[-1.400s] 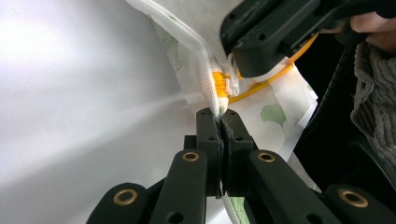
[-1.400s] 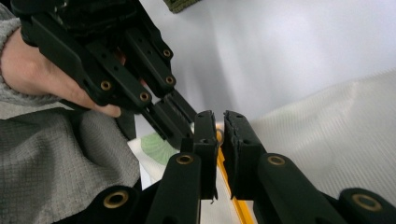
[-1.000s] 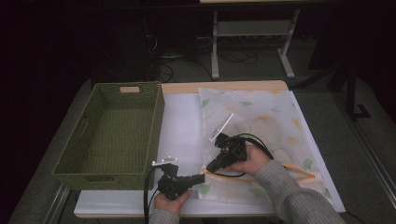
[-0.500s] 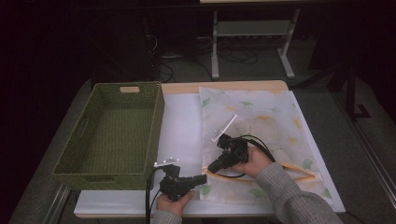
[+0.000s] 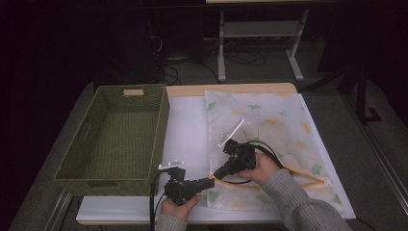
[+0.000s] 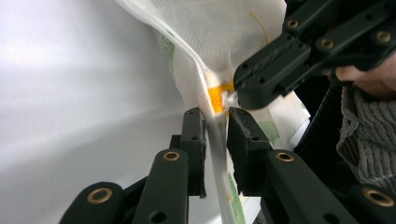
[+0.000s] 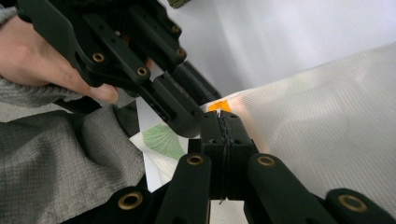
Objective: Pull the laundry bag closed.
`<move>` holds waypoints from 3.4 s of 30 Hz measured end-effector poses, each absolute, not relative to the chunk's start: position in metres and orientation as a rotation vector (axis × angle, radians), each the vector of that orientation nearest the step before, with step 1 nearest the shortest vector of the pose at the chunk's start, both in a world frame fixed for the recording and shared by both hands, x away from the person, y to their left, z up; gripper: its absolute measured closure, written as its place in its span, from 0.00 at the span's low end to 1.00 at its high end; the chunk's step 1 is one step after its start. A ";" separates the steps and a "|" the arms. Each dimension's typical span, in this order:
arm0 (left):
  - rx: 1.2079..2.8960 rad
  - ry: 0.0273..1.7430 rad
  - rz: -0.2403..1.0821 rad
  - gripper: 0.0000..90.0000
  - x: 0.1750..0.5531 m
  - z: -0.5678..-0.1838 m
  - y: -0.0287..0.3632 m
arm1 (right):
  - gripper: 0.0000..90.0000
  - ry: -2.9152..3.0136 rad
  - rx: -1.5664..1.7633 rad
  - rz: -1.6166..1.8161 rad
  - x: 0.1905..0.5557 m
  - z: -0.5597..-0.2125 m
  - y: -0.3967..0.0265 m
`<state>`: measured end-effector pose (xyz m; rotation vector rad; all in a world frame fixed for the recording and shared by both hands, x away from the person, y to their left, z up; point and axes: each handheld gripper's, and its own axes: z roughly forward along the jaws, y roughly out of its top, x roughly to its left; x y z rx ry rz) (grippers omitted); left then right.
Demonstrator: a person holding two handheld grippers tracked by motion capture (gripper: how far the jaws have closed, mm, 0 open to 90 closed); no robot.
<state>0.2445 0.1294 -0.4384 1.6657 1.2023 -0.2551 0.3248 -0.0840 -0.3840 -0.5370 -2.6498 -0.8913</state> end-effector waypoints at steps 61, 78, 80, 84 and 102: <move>1.665 1.195 -0.197 0.96 0.245 -0.433 0.139 | 1.00 -2.613 -0.763 -1.040 0.304 -0.383 -0.163; 1.677 1.193 -0.188 0.96 0.246 -0.433 0.138 | 1.00 -2.595 -0.824 -1.082 0.295 -0.382 -0.189; 1.679 1.192 -0.189 0.96 0.246 -0.433 0.138 | 1.00 -2.594 -0.830 -1.082 0.295 -0.382 -0.191; 1.681 1.187 -0.188 0.96 0.246 -0.432 0.138 | 1.00 -2.595 -0.832 -1.089 0.293 -0.381 -0.194; 1.687 1.189 -0.184 0.96 0.245 -0.432 0.137 | 1.00 -2.586 -0.852 -1.104 0.290 -0.383 -0.202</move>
